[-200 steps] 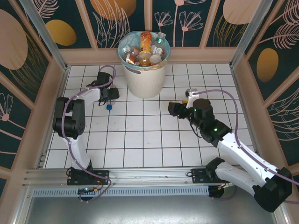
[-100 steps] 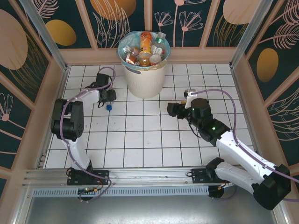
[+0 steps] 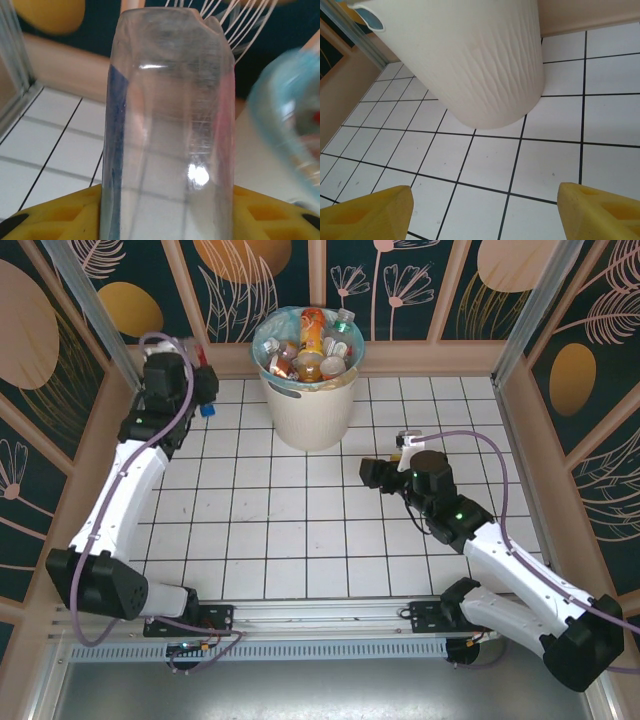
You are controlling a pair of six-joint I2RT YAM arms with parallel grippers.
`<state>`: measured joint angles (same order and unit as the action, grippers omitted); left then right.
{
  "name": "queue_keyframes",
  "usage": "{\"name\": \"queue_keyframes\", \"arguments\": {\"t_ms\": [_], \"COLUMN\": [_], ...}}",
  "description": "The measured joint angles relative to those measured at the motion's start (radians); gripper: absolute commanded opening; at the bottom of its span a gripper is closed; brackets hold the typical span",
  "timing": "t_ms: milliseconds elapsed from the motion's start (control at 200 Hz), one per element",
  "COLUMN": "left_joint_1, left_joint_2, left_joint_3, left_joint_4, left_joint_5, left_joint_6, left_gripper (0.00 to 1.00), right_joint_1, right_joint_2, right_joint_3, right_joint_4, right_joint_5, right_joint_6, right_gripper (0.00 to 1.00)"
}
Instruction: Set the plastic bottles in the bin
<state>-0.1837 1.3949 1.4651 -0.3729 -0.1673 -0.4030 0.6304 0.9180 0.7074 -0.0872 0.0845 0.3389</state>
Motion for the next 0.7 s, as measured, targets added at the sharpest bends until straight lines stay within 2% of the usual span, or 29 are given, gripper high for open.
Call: {"name": "queue_keyframes", "arguments": {"t_ms": [200,310,445,616,701], "left_joint_1": [-0.133,-0.194,-0.219,-0.222,-0.222], "left_joint_2": [0.132,0.282,0.501,0.672,0.724], "left_joint_3": [0.377,0.608,0.869,0.953,0.953], "left_joint_4": [-0.079,-0.126,-0.182,-0.196,-0.204], "left_joint_5": [0.003,0.014,0.040,0.050,0.051], "left_joint_6": [0.021,0.040,0.050,0.062,0.061], "left_gripper": [0.50,0.51,0.52,0.54,0.61], "right_joint_1": [0.000,0.000,0.000,0.000,0.000], "right_joint_2": [-0.006,-0.006,-0.006,-0.006,-0.008], "right_joint_3": [0.000,0.000,0.000,0.000,0.000], "right_joint_4": [0.001,0.000,0.000,-0.001,-0.010], "right_joint_5": [0.004,0.005,0.005,0.003,0.001], "right_joint_6": [-0.001,-0.007,-0.011,-0.010,-0.010], "right_gripper": [0.76,0.76,0.76,0.76,0.76]}}
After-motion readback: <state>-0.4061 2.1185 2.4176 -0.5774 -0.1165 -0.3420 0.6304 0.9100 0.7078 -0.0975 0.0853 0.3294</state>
